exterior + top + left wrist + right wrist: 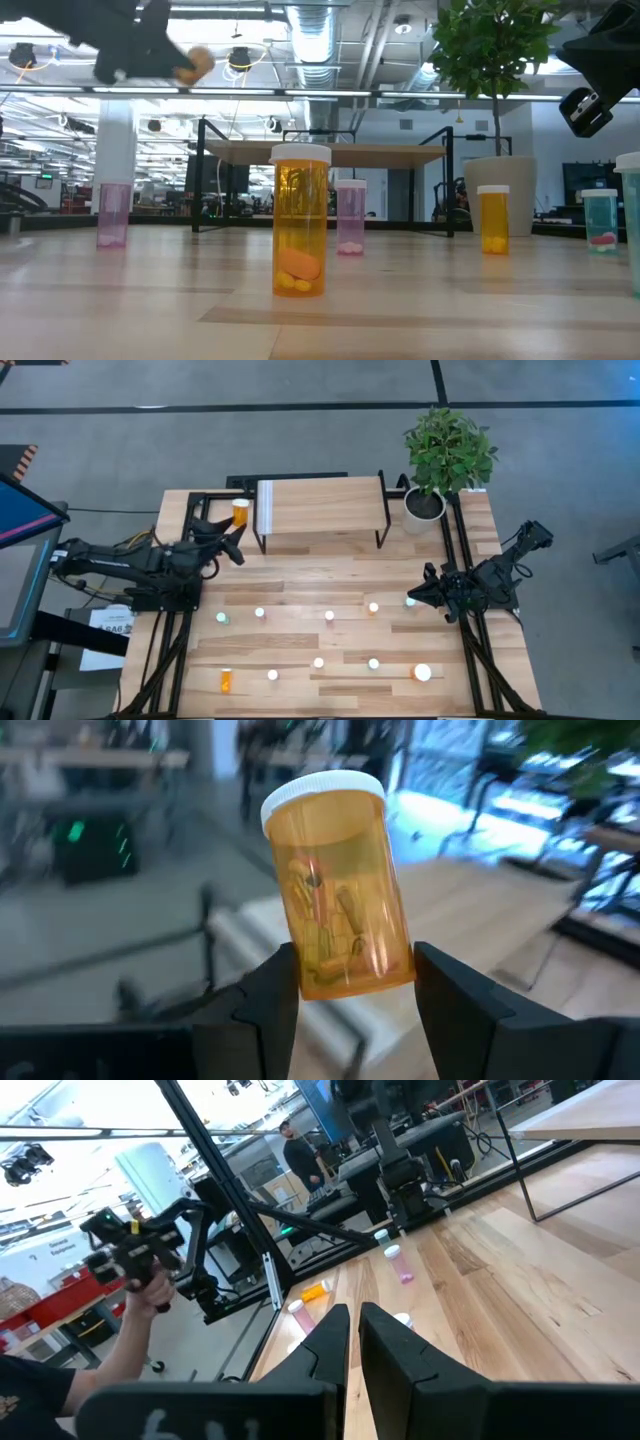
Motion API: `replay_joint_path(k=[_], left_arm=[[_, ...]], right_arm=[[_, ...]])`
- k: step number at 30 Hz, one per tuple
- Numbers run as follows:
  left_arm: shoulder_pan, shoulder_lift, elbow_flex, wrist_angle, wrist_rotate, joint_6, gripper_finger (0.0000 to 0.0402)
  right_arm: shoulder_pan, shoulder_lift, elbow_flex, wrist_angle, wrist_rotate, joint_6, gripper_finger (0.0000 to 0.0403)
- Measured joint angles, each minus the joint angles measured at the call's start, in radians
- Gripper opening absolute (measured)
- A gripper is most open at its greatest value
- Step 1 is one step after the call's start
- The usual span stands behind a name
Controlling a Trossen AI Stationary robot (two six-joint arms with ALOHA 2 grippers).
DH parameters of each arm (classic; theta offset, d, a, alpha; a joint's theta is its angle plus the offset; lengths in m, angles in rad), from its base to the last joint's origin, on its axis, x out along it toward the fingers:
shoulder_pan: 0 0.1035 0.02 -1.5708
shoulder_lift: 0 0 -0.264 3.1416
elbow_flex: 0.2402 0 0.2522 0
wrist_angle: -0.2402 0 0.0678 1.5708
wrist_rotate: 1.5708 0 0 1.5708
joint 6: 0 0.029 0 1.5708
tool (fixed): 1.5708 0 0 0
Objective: Pick and place medicine bottles onto shelf by color
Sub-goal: Put the top large orange pill bottle on the shelf
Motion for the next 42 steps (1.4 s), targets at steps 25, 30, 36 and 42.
replay_joint_path(k=[25, 30, 36, 42], left_arm=[[-0.051, 0.434, 0.0, 0.765, 0.275, 0.366, 0.0159], [-0.071, 0.458, 0.0, 0.774, 0.278, 0.348, 0.0159], [-0.086, 0.457, 0.0, 0.774, 0.281, 0.349, 0.0159], [-0.086, 0.456, 0.0, 0.773, 0.282, 0.35, 0.0159]], right_arm=[[0.006, -0.001, 0.005, -0.011, -0.072, 0.15, 0.0053], [0.006, -0.001, 0.005, -0.006, -0.074, 0.151, 0.0053], [0.005, -0.001, 0.005, 0.036, -0.044, 0.119, 0.0053], [0.005, -0.002, 0.006, 0.155, -0.021, 0.114, 0.0053]])
